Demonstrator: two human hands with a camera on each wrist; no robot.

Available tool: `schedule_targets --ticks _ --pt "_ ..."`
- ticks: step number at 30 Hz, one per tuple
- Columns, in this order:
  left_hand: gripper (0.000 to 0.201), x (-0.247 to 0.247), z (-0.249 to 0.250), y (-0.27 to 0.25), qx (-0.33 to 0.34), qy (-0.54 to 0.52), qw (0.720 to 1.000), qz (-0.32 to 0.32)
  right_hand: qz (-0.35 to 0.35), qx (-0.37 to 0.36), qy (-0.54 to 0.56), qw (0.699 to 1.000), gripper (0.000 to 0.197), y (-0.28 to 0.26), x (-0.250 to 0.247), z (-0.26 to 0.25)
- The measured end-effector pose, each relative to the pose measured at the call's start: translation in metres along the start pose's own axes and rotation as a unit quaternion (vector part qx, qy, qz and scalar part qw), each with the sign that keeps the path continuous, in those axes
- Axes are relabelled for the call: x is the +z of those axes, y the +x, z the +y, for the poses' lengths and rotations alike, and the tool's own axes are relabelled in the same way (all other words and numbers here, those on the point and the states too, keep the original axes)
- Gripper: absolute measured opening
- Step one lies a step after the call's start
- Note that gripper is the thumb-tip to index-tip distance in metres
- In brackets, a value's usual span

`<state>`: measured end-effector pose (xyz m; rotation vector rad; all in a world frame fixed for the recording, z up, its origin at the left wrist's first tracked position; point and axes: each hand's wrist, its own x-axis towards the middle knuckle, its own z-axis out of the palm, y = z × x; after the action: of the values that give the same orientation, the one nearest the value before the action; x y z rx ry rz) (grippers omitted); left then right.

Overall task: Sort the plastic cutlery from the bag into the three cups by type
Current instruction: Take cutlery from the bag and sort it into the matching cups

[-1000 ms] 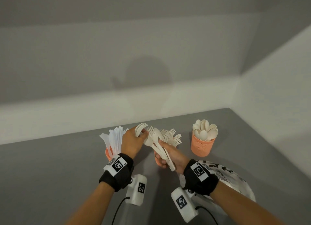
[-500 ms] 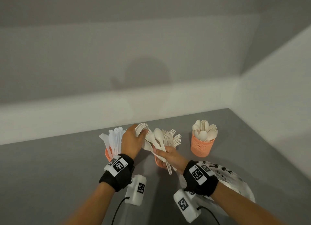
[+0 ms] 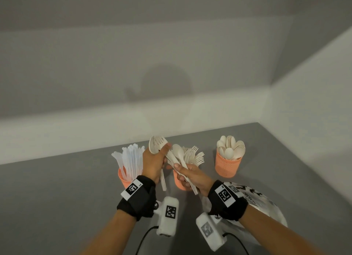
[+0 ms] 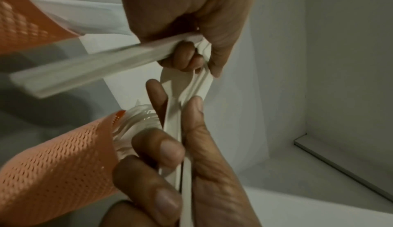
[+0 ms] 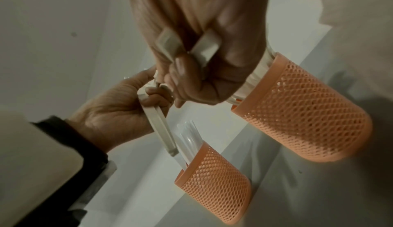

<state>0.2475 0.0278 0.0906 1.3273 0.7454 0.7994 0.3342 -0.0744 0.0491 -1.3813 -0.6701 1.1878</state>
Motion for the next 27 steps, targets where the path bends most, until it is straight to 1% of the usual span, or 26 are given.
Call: schedule_targets --ticks 3,6,8,10,11,12,14,17,19,21,23,27 --pt "0.028 -0.002 0.0 0.001 0.012 -0.005 1.0 0.009 0.002 -0.01 -0.013 1.0 0.036 -0.002 0.0 -0.004" --pt "0.034 -0.003 0.004 0.004 0.017 -0.027 0.999 0.042 0.012 -0.016 -0.007 1.0 0.036 -0.002 -0.001 -0.006" --pt "0.031 -0.006 0.01 0.009 0.01 -0.066 0.995 0.077 0.02 -0.019 0.001 1.0 0.035 -0.002 -0.002 -0.006" --pt "0.024 -0.01 0.016 0.016 -0.003 -0.132 0.985 0.114 0.03 -0.022 0.017 0.999 0.031 -0.003 -0.004 -0.003" --pt "0.022 -0.013 0.018 0.019 -0.009 -0.159 0.979 0.127 0.033 -0.02 0.027 0.999 0.03 -0.003 -0.006 -0.003" --pt "0.022 -0.015 0.019 0.021 -0.014 -0.164 0.977 0.133 0.032 -0.015 0.039 0.999 0.03 -0.003 -0.008 -0.002" --pt "0.022 -0.019 0.018 0.021 -0.023 -0.126 0.985 0.115 0.025 0.001 0.074 0.997 0.035 -0.003 -0.009 -0.003" --pt "0.017 -0.017 0.008 0.013 -0.043 -0.029 0.999 0.016 0.013 0.021 0.119 0.993 0.045 -0.002 -0.009 -0.007" --pt "0.017 -0.013 0.0 0.004 -0.04 0.036 0.998 -0.035 0.001 0.013 0.119 0.993 0.05 -0.002 -0.007 -0.009" --pt "0.024 -0.008 -0.004 -0.003 -0.031 0.069 0.996 -0.05 -0.008 0.002 0.102 0.995 0.055 -0.004 -0.005 -0.01" --pt "0.027 -0.004 -0.005 -0.005 -0.024 0.073 0.996 -0.045 -0.013 0.0 0.081 0.997 0.061 -0.006 -0.003 -0.012" --pt "0.023 -0.003 -0.003 -0.005 -0.023 0.08 0.995 -0.057 -0.037 0.008 0.073 0.997 0.069 -0.007 -0.004 -0.012"
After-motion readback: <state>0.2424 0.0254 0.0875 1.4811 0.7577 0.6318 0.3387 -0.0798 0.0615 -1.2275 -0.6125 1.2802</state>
